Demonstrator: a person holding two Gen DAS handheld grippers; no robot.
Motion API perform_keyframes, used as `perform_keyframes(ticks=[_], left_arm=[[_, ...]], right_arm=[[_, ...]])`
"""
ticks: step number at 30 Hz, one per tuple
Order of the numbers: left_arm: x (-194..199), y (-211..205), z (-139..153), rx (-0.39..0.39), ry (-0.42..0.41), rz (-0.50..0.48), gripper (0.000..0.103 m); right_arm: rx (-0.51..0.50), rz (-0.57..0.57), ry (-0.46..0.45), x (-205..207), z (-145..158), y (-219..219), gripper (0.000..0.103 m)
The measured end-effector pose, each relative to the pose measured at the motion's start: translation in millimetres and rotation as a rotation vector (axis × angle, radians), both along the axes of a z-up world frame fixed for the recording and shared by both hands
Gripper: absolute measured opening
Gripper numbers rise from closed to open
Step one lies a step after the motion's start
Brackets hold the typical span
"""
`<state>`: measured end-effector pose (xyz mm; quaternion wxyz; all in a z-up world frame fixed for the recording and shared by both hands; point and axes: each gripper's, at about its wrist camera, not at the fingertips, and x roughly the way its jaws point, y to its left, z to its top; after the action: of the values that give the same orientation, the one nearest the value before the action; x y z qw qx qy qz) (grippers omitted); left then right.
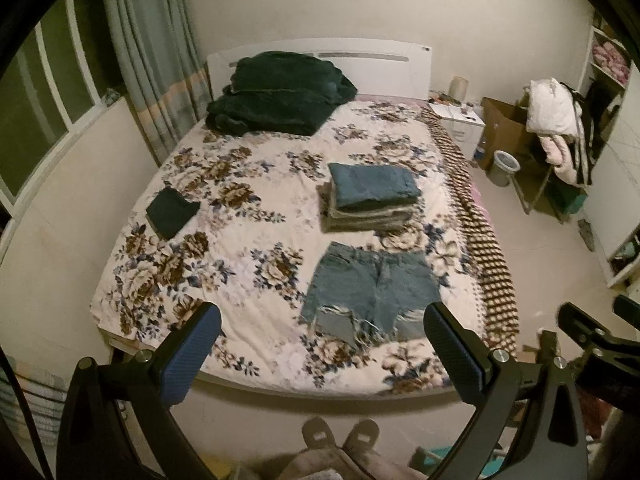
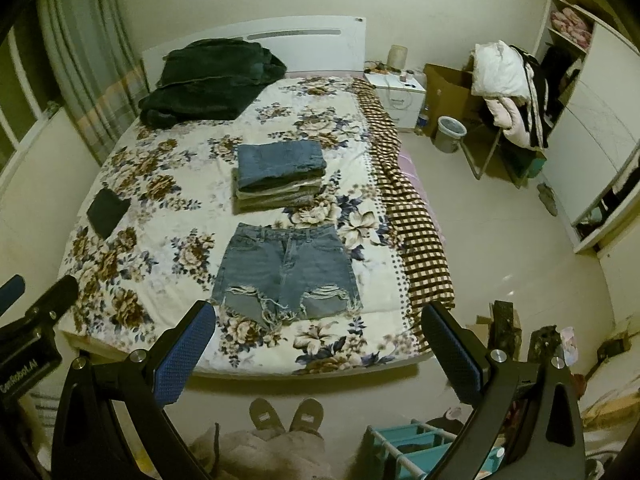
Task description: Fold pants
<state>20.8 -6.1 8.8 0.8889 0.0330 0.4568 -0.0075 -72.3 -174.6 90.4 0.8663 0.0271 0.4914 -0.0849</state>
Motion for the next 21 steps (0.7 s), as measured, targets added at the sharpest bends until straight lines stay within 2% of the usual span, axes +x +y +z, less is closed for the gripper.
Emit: perform_keyframes(ticks=[5, 8, 9, 11, 14, 16, 19, 21], left_arm=[[41, -6, -34, 0.063, -0.005, 0.006, 0.103], [72, -17, -70, 0.086, 0.036, 0.012, 0.103], [83, -24, -82, 0.091, 0.048, 0.006, 0.103], [101, -41, -113, 0.134, 0.053, 0.013, 0.103], [131, -67, -161, 0.136, 0.143, 0.014, 0.103], [144, -86, -192, 0.148, 0.198, 0.033, 0.103], [167, -121, -238, 0.166, 0.266, 0.072, 0.103], [180, -144, -270, 0.167, 0.319, 0.105, 0.103]], right_arm=[[0.026, -0.029, -0.001, 38, -50, -26, 0.103], [0.009, -0.042, 0.036, 68, -87, -46, 0.103], [0.01, -0.042, 0.076, 82, -103, -53, 0.103], [0.077, -0.025, 0.14, 103, -133, -72, 0.103], [0.23, -0.011, 0.223, 139, -189, -108, 0.103], [0.251, -0.008, 0.276, 160, -226, -129, 0.102], [0.289, 0.015, 0.358, 201, -284, -168, 0.093], [0.308, 0.045, 0.408, 233, -327, -197, 0.079]])
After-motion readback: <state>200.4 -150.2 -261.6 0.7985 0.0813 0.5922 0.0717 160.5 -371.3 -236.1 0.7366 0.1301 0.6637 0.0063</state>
